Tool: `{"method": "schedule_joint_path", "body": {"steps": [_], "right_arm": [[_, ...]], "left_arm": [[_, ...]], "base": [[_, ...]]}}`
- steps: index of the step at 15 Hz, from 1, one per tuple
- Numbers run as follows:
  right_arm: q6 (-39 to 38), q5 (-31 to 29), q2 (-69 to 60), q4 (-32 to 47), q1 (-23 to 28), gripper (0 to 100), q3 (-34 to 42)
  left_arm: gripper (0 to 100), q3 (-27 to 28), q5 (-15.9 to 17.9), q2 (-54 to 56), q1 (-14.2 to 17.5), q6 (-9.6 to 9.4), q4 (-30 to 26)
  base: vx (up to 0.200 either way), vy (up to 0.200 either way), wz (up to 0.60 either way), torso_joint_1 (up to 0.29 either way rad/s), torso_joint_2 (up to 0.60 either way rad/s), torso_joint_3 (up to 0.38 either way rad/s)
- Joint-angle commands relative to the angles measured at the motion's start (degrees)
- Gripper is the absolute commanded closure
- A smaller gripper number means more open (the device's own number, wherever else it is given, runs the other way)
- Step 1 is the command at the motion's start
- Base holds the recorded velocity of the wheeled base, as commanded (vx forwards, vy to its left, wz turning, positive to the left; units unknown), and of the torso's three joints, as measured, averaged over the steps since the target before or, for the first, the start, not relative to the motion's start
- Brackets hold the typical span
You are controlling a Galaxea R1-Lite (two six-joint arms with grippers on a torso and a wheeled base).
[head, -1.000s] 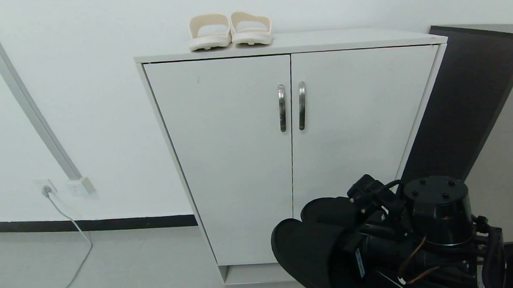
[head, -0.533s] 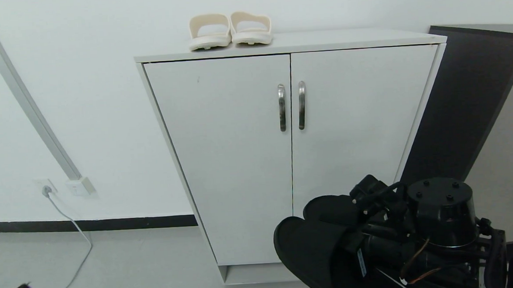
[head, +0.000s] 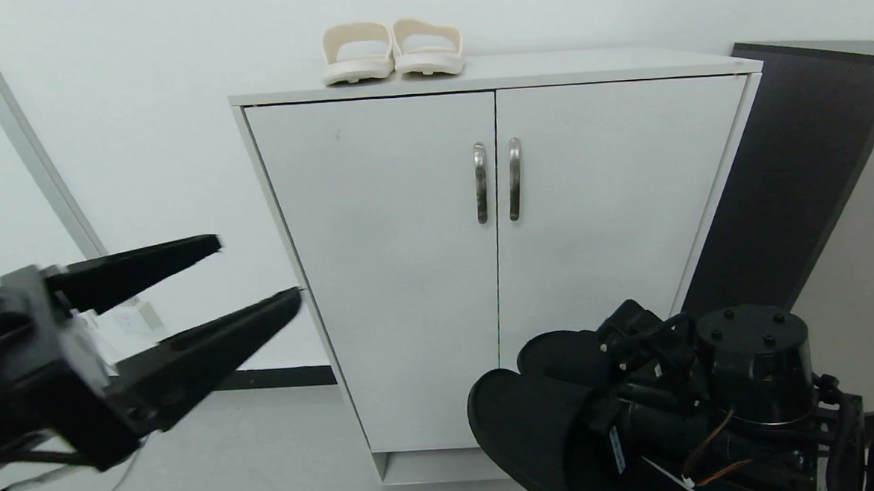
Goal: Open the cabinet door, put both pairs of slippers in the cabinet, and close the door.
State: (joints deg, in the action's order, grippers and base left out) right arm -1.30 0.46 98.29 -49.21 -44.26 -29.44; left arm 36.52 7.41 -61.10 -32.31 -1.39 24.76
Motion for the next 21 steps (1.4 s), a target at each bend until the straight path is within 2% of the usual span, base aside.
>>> {"method": "schedule_joint_path", "body": {"steps": [1,4,5,6,7,8,9,11,12,14,15,16,18,19,21], "right_arm": [[0.0,0.0,0.1,0.0,0.0,100,0.0],[0.1,0.0,0.1,0.1,0.0,100,0.0],[0.1,0.0,0.1,0.0,0.0,100,0.0],[0.1,0.0,0.1,0.0,0.0,100,0.1],[0.1,0.0,0.1,0.0,0.0,100,0.1],[0.1,0.0,0.1,0.0,0.0,100,0.1],[0.1,0.0,0.1,0.0,0.0,100,0.1],[0.0,0.1,0.5,0.1,0.0,100,0.1],[0.0,0.1,0.5,0.1,0.0,100,0.1],[0.0,0.1,0.6,0.0,0.0,100,0.2],[0.0,0.1,0.6,0.1,0.0,100,0.2],[0.0,0.1,0.7,0.1,0.0,100,0.1],[0.0,0.1,0.8,0.1,0.0,100,0.2],[0.0,0.1,1.0,0.0,0.0,100,0.1],[0.1,0.1,1.0,0.1,0.0,100,0.1]], "left_arm": [[0,6.8,-3.3,-11.5,-10.6,0.07,0.4],[0,15.0,-2.6,-19.8,-13.9,0.25,0.4],[0,18.0,-1.4,-22.7,-13.9,0.25,0.4],[0,20.3,2.1,-25.2,-13.9,0.51,0.4],[0,22.6,6.0,-27.3,-13.1,2.18,0.4],[0,25.7,9.2,-29.5,-12.7,4.73,0.4],[0,27.1,10.1,-30.7,-12.7,5.52,0.4],[0,35.3,11.4,-37.3,-12.7,9.04,0.4],[0,36.7,11.6,-38.4,-12.7,9.83,0.4],[0,39.2,18.8,-39.4,-10.8,14.66,0.0],[0,39.7,20.4,-39.5,-10.5,15.89,-0.1],[0,40.7,20.7,-41.0,-10.3,16.77,-0.2],[0,42.3,18.8,-42.5,-10.1,16.77,-0.4],[0,44.1,17.2,-43.5,-9.2,16.77,-1.4],[0,45.0,16.5,-43.8,-7.5,16.77,-2.9]], "base": [[0.0,0.0,0.0,0.0,0.0,0.0],[0.0,0.0,0.0,0.0,0.0,0.0],[0.0,0.0,0.0,0.0,0.0,0.0],[0.0,0.0,0.0,0.0,0.0,0.0],[0.0,0.0,0.0,0.0,0.0,0.0],[0.0,0.0,0.0,0.0,0.0,0.0],[0.0,0.0,0.0,0.0,0.0,0.0],[0.0,0.0,0.0,0.0,0.0,0.0],[0.0,0.0,0.0,0.0,0.0,0.0],[0.0,0.0,0.0,0.0,0.0,0.0],[0.0,0.0,0.0,0.0,0.0,0.0],[0.0,0.0,0.0,0.0,0.0,0.0],[0.0,0.0,0.0,0.0,0.0,0.0],[0.0,0.0,0.0,0.0,0.0,0.0],[0.0,0.0,0.0,0.0,0.0,0.0]]}}
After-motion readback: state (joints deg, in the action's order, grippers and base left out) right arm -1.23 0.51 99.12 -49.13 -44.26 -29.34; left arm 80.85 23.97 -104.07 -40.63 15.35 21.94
